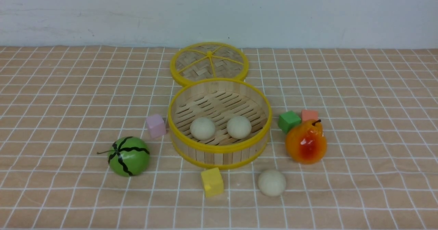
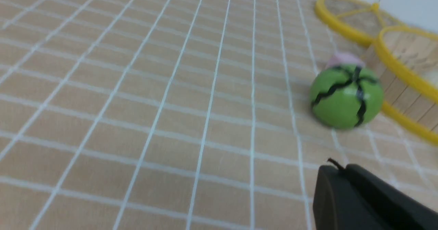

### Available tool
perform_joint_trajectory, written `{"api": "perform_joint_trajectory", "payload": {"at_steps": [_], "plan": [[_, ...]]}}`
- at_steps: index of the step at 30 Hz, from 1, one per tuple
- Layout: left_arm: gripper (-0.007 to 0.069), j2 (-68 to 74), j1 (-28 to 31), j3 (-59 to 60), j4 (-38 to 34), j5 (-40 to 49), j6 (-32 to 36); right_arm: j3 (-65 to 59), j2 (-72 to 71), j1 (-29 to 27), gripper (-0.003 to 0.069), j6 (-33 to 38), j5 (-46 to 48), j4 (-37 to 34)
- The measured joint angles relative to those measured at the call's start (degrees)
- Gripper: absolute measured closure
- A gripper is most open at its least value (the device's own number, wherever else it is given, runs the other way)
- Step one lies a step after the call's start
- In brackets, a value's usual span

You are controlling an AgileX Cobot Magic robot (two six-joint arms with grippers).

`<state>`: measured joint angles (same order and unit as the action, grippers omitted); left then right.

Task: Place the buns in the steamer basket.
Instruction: Use the right arm to grab a steamed stuffed bun

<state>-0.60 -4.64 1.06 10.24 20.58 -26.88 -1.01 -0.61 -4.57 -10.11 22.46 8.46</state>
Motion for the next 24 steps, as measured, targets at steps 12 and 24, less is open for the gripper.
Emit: {"api": "perform_joint_trajectory", "payload": {"at_steps": [12,24], "plan": [[0.0589,0.00,0.12,0.65,0.18,0.92,0.00,0.00,0.00,0.00,0.0418,0.00,0.00,0.00],[0.0586,0.00,0.12,0.67,0.18,0.92,0.00,0.00,0.00,0.00,0.0418,0.00,0.00,0.00]]}}
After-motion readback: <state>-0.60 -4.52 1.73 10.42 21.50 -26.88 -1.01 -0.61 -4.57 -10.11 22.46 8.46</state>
